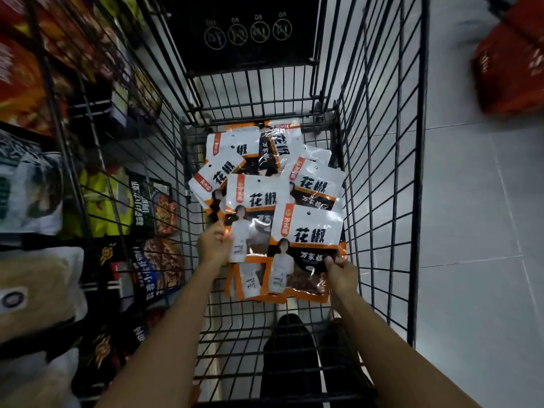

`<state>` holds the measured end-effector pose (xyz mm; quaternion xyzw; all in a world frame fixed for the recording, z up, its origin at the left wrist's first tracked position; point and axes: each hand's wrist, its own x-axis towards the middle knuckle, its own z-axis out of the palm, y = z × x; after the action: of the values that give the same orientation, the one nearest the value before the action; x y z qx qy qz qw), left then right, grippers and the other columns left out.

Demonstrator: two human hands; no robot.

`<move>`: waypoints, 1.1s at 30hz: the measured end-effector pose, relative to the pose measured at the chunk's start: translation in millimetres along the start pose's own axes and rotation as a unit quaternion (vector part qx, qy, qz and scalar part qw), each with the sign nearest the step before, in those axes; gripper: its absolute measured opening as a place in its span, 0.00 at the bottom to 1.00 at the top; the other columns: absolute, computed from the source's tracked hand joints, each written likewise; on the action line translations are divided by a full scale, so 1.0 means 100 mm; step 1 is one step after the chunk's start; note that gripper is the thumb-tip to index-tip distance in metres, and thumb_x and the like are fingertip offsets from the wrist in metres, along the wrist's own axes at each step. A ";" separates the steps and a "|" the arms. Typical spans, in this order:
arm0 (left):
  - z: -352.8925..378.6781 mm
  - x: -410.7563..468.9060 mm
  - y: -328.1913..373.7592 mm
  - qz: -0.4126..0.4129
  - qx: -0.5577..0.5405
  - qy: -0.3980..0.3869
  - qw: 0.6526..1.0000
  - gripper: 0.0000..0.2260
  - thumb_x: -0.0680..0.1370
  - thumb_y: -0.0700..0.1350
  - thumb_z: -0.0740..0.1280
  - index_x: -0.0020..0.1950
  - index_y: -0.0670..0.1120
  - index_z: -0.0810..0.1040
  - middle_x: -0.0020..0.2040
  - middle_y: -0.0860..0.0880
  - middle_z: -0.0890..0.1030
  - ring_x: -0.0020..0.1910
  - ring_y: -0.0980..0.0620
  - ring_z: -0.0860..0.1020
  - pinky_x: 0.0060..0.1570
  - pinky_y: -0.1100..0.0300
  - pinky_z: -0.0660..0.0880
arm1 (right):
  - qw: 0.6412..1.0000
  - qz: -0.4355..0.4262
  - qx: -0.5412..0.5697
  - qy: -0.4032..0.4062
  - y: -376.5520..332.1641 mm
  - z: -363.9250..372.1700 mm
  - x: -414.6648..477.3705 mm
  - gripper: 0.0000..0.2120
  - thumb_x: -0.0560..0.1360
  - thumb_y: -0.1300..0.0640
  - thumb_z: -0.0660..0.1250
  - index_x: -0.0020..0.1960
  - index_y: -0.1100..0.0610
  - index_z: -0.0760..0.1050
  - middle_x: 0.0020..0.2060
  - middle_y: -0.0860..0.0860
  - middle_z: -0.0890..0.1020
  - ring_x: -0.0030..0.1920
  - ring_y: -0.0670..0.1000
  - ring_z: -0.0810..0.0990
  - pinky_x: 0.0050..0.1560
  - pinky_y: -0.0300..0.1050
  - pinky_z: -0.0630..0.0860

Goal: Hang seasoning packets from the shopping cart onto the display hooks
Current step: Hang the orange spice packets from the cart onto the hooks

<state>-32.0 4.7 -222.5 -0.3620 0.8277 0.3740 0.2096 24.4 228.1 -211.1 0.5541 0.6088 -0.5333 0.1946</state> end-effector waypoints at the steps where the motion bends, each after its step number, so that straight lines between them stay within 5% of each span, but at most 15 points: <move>1: -0.06 0.01 -0.08 -0.009 0.010 -0.005 1.000 0.03 0.75 0.36 0.67 0.42 0.37 0.78 0.39 0.46 0.76 0.37 0.51 0.73 0.24 0.71 0.64 | 1.000 -0.007 0.007 0.003 -0.03 -0.01 0.01 0.09 0.79 0.62 0.63 0.40 0.58 0.73 0.48 0.62 0.80 0.49 0.59 0.78 0.58 0.57 0.76; 4: -0.14 0.00 -0.27 -0.043 0.002 -0.037 0.998 0.14 0.74 0.38 0.70 0.29 0.43 0.72 0.29 0.47 0.75 0.29 0.53 0.71 0.25 0.68 0.69 | 1.000 -0.012 -0.001 -0.001 -0.11 0.00 0.06 0.09 0.79 0.57 0.63 0.53 0.64 0.75 0.54 0.64 0.80 0.56 0.63 0.78 0.61 0.61 0.73; 7: -0.13 -0.03 -0.23 -0.094 -0.029 -0.013 0.995 0.23 0.71 0.55 0.72 0.24 0.47 0.67 0.19 0.54 0.69 0.23 0.54 0.67 0.26 0.65 0.62 | 0.999 -0.018 -0.005 -0.039 -0.13 0.00 0.09 0.09 0.74 0.58 0.71 0.50 0.62 0.77 0.51 0.62 0.81 0.54 0.61 0.80 0.59 0.62 0.76; 10: -0.07 -0.03 -0.12 -0.104 -0.009 0.025 0.994 0.25 0.69 0.64 0.71 0.26 0.46 0.67 0.23 0.51 0.70 0.25 0.52 0.69 0.25 0.64 0.59 | 0.997 -0.022 -0.045 -0.065 -0.13 0.00 0.12 0.14 0.68 0.61 0.76 0.52 0.63 0.79 0.50 0.60 0.83 0.52 0.60 0.81 0.57 0.60 0.78; 13: 0.03 -0.02 -0.03 -0.062 -0.025 0.053 0.996 0.20 0.68 0.60 0.73 0.40 0.43 0.76 0.38 0.47 0.79 0.39 0.47 0.78 0.33 0.62 0.69 | 0.995 -0.031 -0.075 -0.056 -0.13 0.03 0.16 0.20 0.67 0.62 0.77 0.57 0.63 0.78 0.51 0.59 0.82 0.51 0.58 0.81 0.57 0.58 0.78; 16: 0.08 0.02 0.05 -0.036 -0.053 0.071 0.995 0.21 0.68 0.52 0.77 0.53 0.42 0.75 0.51 0.44 0.80 0.50 0.45 0.79 0.42 0.58 0.72 | 0.996 -0.042 -0.063 -0.055 -0.17 0.06 0.19 0.19 0.67 0.62 0.77 0.56 0.64 0.78 0.50 0.59 0.83 0.51 0.59 0.82 0.56 0.58 0.78; 21: 0.03 0.07 0.10 -0.083 -0.113 0.058 0.988 0.22 0.64 0.44 0.80 0.53 0.40 0.76 0.48 0.45 0.79 0.44 0.47 0.78 0.40 0.58 0.75 | 0.996 -0.057 -0.030 -0.063 -0.28 0.11 0.19 0.16 0.68 0.63 0.76 0.53 0.64 0.78 0.49 0.58 0.83 0.48 0.57 0.82 0.50 0.53 0.80; 25: -0.10 0.08 0.06 -0.097 -0.150 0.016 0.984 0.15 0.62 0.43 0.81 0.40 0.42 0.76 0.37 0.49 0.79 0.36 0.51 0.77 0.26 0.65 0.71 | 0.994 -0.055 0.020 -0.092 -0.35 0.09 0.14 0.15 0.67 0.65 0.76 0.52 0.62 0.78 0.41 0.54 0.83 0.34 0.49 0.84 0.30 0.41 0.79; 28: -0.16 0.08 0.04 -0.094 -0.179 -0.028 0.979 0.14 0.62 0.40 0.80 0.37 0.44 0.75 0.34 0.53 0.77 0.32 0.58 0.75 0.20 0.72 0.69 | 0.989 -0.035 0.052 -0.131 -0.38 0.07 0.09 0.10 0.70 0.66 0.73 0.50 0.61 0.77 0.37 0.53 0.82 0.28 0.45 0.83 0.24 0.37 0.76; 33: -0.20 -0.02 0.06 -0.091 -0.218 -0.093 0.967 0.19 0.67 0.37 0.77 0.55 0.39 0.77 0.49 0.43 0.82 0.43 0.48 0.80 0.39 0.58 0.77 | 0.985 -0.058 0.033 -0.161 -0.41 0.03 -0.04 0.10 0.73 0.66 0.70 0.53 0.61 0.75 0.40 0.54 0.82 0.31 0.46 0.83 0.26 0.37 0.77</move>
<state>-36.3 -7.4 -205.7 -0.4363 0.6667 0.5565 0.2353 -11.7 231.3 -191.0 0.4305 0.5829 -0.6457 0.2409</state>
